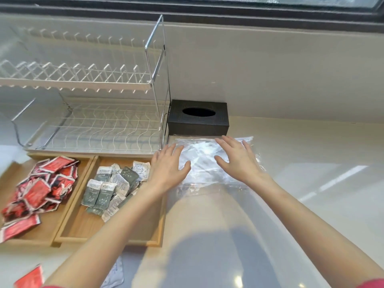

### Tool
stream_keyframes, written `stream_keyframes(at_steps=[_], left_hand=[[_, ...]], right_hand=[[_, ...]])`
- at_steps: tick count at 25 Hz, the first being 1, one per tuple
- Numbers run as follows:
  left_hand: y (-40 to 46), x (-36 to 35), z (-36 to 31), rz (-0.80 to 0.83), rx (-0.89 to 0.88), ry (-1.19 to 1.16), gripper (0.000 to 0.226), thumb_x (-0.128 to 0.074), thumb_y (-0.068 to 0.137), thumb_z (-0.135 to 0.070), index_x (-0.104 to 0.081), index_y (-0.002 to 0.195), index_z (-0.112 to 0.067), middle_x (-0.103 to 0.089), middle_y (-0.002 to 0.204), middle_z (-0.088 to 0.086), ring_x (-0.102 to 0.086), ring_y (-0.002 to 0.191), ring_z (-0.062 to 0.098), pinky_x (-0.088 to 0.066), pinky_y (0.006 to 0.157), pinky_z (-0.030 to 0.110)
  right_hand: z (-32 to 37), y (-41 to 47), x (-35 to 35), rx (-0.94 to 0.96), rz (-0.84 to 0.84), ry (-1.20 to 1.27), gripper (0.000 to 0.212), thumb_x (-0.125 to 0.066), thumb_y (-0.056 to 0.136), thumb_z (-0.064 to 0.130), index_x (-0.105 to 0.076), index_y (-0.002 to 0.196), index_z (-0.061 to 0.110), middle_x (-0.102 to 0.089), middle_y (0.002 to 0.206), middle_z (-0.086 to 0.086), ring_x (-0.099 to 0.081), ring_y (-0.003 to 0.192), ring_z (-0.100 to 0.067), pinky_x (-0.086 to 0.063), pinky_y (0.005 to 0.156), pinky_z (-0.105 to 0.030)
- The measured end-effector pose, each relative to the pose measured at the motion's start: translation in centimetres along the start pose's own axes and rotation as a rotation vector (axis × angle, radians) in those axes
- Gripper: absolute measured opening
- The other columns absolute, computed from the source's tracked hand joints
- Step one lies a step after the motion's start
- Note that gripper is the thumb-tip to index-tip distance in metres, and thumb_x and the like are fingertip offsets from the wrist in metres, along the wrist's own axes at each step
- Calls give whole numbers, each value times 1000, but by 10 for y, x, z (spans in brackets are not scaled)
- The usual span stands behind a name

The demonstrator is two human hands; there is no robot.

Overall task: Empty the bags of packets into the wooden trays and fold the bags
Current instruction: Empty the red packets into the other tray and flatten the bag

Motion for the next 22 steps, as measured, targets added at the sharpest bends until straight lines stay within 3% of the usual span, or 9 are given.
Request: stream_keyframes(at_steps=[9,11,16,19,22], left_hand=[[-93,46,36,-70,-47,-50,59,-37,82,-43,-35,136,-17,-39,144,4,-32,134,22,-24,110,41],[-115,48,50,-64,-39,-57,55,-44,85,-38,-35,136,-17,-41,143,5,-35,132,23,-28,109,42],[-173,47,93,-70,13,-34,58,-40,82,-45,-36,134,-19,-45,137,1,-37,128,20,-30,104,38],[-206,42,122,-27,66,-58,61,-37,79,-50,-40,131,-20,-50,129,2,-43,122,22,-35,96,37],[-231,30,146,83,95,-48,74,-26,67,-61,-41,130,-23,-50,126,-2,-45,119,21,-34,92,34]], right_hand=[[87,-72,-14,82,-36,193,52,-46,91,32,-32,140,22,-35,149,-1,-27,139,-17,-22,112,-33],[107,-89,-23,120,-61,240,49,-49,90,29,-38,137,19,-44,143,-1,-35,134,-16,-27,109,-32],[157,-125,-52,139,-122,426,33,-55,87,22,-56,120,20,-61,122,3,-52,115,-13,-39,92,-24],[186,-141,-76,185,-69,462,28,-52,85,28,-60,111,22,-63,111,5,-52,104,-5,-38,82,-18],[209,-152,-105,223,46,468,36,-43,84,35,-61,111,19,-64,110,4,-55,107,-10,-43,87,-23]])
Point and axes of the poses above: each hand's wrist, its own y-axis towards the middle knuckle, its own x-axis out of the back of the hand, z = x × y, the point moved 2 cm from there along y, towards the middle knuckle
